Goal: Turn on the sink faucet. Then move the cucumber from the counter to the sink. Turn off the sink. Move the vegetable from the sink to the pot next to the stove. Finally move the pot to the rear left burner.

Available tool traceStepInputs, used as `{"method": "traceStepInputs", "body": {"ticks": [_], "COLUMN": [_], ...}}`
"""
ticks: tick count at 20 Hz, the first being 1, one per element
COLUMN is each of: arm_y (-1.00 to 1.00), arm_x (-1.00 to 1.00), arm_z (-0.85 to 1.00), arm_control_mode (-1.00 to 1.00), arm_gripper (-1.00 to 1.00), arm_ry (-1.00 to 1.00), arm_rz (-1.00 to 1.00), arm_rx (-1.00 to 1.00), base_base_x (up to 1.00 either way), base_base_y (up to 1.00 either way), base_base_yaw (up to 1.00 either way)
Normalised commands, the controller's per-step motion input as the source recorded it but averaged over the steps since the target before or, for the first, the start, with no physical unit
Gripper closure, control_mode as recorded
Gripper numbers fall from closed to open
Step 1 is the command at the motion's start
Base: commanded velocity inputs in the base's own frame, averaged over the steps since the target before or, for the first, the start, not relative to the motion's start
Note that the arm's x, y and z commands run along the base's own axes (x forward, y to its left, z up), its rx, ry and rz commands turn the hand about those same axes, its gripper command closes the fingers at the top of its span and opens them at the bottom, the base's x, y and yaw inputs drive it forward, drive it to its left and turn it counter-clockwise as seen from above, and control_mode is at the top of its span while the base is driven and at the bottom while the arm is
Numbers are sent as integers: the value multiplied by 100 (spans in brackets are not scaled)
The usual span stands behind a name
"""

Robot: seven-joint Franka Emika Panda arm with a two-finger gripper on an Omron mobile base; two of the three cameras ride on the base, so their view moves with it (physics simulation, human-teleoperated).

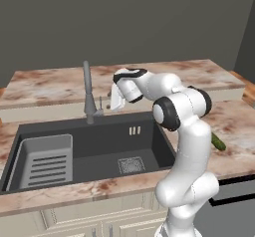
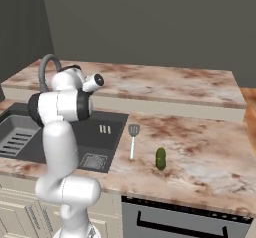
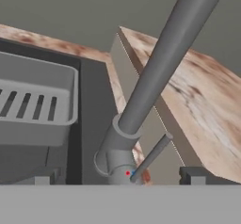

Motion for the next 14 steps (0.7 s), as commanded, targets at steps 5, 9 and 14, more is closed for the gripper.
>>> {"method": "traceStepInputs", "body": {"ticks": [5, 9, 14], "arm_y": [8, 8, 8], "arm_x": [22, 20, 19], "arm_z": [-11, -10, -7], "arm_control_mode": [-100, -100, -100], "arm_gripper": [-100, -100, -100], "arm_ry": [-1, 0, 0], "arm_rz": [2, 3, 3], "arm_rx": [2, 2, 2], "base_base_x": [0, 0, 0], "base_base_y": [0, 0, 0], "base_base_yaw": [0, 0, 0]}}
